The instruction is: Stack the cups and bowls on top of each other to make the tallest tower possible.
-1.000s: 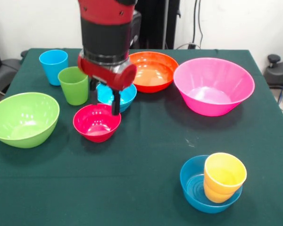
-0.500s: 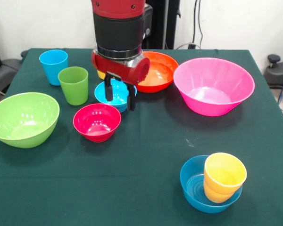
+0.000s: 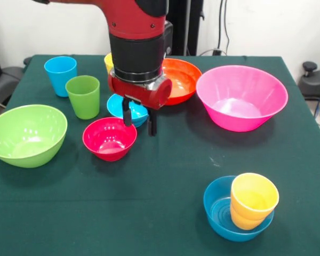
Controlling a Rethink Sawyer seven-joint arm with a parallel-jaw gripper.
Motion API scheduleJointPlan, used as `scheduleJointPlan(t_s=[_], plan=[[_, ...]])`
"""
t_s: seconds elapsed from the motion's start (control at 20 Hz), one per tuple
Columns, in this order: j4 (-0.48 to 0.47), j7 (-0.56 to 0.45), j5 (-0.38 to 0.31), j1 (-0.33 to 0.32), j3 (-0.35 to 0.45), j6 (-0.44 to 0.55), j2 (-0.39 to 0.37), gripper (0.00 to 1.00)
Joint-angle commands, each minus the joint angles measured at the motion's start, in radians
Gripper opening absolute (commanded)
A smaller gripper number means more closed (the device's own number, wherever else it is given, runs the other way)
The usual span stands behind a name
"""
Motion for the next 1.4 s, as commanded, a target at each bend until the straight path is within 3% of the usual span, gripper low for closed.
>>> scheduleJointPlan(t_s=[0.05, 0.3, 0.95, 1.15, 1.4], plan=[[-0.054, -0.133, -0.133, 0.059, 0.009, -0.034, 0.096, 1.00], [-0.107, -0.133, -0.167, 0.071, -0.004, 0.004, 0.128, 1.00], [-0.254, -0.011, -0.276, 0.165, -0.117, -0.051, 0.286, 1.00], [-0.264, 0.015, -0.275, 0.195, -0.153, -0.035, 0.288, 1.00], [-0.225, 0.014, -0.240, 0.217, -0.176, -0.007, 0.236, 1.00]])
